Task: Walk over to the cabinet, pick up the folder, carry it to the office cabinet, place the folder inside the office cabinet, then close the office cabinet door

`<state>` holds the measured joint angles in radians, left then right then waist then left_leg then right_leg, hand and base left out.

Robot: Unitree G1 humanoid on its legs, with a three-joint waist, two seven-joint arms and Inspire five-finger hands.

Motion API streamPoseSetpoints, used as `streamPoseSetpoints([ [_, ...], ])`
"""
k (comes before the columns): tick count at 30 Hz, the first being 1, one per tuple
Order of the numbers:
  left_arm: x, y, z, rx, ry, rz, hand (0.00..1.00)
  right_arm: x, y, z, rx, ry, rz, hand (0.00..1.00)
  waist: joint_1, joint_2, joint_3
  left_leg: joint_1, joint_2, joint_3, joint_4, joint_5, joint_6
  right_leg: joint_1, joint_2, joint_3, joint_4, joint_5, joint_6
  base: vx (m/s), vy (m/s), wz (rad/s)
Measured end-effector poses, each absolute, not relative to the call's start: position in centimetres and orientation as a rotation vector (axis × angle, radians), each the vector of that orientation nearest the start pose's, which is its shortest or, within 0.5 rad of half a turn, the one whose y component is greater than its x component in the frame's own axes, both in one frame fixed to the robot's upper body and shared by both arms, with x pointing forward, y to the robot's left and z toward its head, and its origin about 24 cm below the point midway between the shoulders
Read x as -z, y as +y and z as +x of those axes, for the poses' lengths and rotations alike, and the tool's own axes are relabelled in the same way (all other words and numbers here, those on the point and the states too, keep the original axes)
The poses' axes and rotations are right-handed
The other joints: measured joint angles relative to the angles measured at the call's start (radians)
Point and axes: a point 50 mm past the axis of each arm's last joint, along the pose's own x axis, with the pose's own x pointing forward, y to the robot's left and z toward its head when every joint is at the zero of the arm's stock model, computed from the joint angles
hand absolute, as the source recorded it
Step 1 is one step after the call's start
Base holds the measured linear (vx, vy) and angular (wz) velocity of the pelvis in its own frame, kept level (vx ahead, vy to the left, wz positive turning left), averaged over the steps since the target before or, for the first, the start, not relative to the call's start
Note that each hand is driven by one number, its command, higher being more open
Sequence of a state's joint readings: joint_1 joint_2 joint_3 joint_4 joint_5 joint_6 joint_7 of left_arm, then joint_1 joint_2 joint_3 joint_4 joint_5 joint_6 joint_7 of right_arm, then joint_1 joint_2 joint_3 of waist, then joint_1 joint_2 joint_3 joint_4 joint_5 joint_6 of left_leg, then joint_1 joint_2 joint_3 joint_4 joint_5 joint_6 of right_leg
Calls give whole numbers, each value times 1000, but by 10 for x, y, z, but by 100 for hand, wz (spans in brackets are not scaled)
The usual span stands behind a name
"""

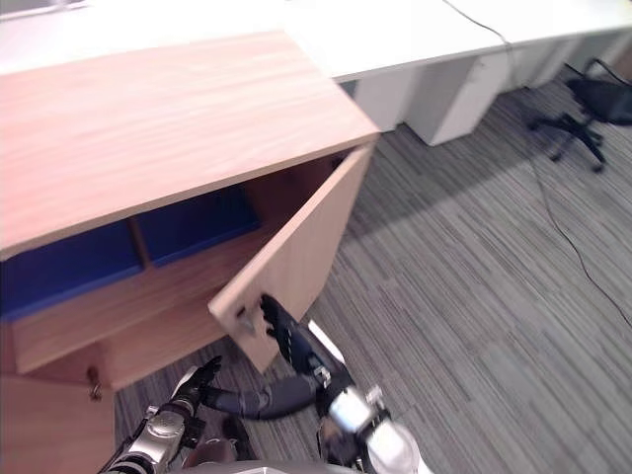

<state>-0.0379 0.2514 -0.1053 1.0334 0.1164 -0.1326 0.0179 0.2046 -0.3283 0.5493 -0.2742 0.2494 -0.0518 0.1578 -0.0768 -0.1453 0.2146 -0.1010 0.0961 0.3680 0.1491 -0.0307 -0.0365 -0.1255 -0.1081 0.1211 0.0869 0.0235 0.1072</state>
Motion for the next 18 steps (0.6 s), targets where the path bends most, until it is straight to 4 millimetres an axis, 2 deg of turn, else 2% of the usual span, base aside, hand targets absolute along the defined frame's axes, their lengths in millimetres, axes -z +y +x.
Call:
streamPoseSetpoints([
  [1, 135, 228, 149, 29, 893, 392, 100, -43, -75, 191, -666, 6, 47, 100, 13, 0, 0, -15, -11, -31, -13, 16, 4, 0, -9, -33, -1, -2, -2, 9, 2, 71],
  [2, 135, 230, 148, 9, 899, 375, 100, -45, -75, 199, -649, -11, 35, 100, 14, 1, 0, -24, -16, -51, -19, 24, 4, 0, -14, -53, -2, -3, -3, 20, 0, 98],
  [3, 135, 233, 145, -29, 906, 355, 100, -49, -77, 221, -593, -49, 0, 100, 26, 0, -1, -35, -31, -90, -48, 48, 12, 1, -24, -96, -6, -5, -7, 24, 1, 87],
  [4, 135, 235, 144, -45, 905, 352, 100, -52, -79, 234, -550, -70, -23, 100, 37, 1, -1, -37, -40, -113, -70, 66, 11, 3, -30, -119, -8, -6, -8, 27, 0, 81],
  [5, 135, 237, 143, -59, 905, 349, 100, -54, -81, 243, -520, -81, -43, 100, 40, 2, -1, -37, -45, -126, -86, 77, 15, 5, -32, -135, -9, -6, -5, 28, -7, 66],
  [6, 135, 238, 143, -78, 904, 336, 100, -58, -86, 260, -454, -102, -76, 100, 49, 4, 0, -38, -55, -153, -116, 101, 18, 6, -34, -162, -9, -5, 0, 36, -2, 72],
  [8, 134, 241, 141, -110, 903, 316, 100, -58, -110, 277, -259, -105, -80, 100, 62, 6, 2, -40, -65, -187, -154, 131, 23, 10, -37, -198, -12, -4, 1, 28, 6, 57],
  [10, 135, 242, 137, -139, 910, 282, 100, -47, -139, 295, -87, -31, -123, 100, 72, 18, 9, -40, -79, -217, -192, 160, 25, 9, -41, -226, -13, -4, 2, -12, 42, 38],
  [13, 136, 237, 135, -179, 892, 219, 100, -29, -145, 294, -42, 51, -168, 100, 90, 55, 17, -46, -85, -268, -238, 196, 22, 10, -43, -276, -14, -20, -6, -20, 25, 58],
  [16, 133, 233, 132, -280, 848, 115, 100, -14, -144, 286, -14, 105, -162, 100, 108, 113, 26, -76, -93, -365, -238, 210, 19, 33, -45, -373, -14, -49, -1, -5, -11, 82],
  [18, 128, 239, 129, -358, 806, 66, 100, -2, -145, 278, -3, 146, -157, 100, 130, 128, 27, -78, -97, -413, -238, 215, 15, 57, -44, -424, -14, -66, -2, 27, -60, 84],
])
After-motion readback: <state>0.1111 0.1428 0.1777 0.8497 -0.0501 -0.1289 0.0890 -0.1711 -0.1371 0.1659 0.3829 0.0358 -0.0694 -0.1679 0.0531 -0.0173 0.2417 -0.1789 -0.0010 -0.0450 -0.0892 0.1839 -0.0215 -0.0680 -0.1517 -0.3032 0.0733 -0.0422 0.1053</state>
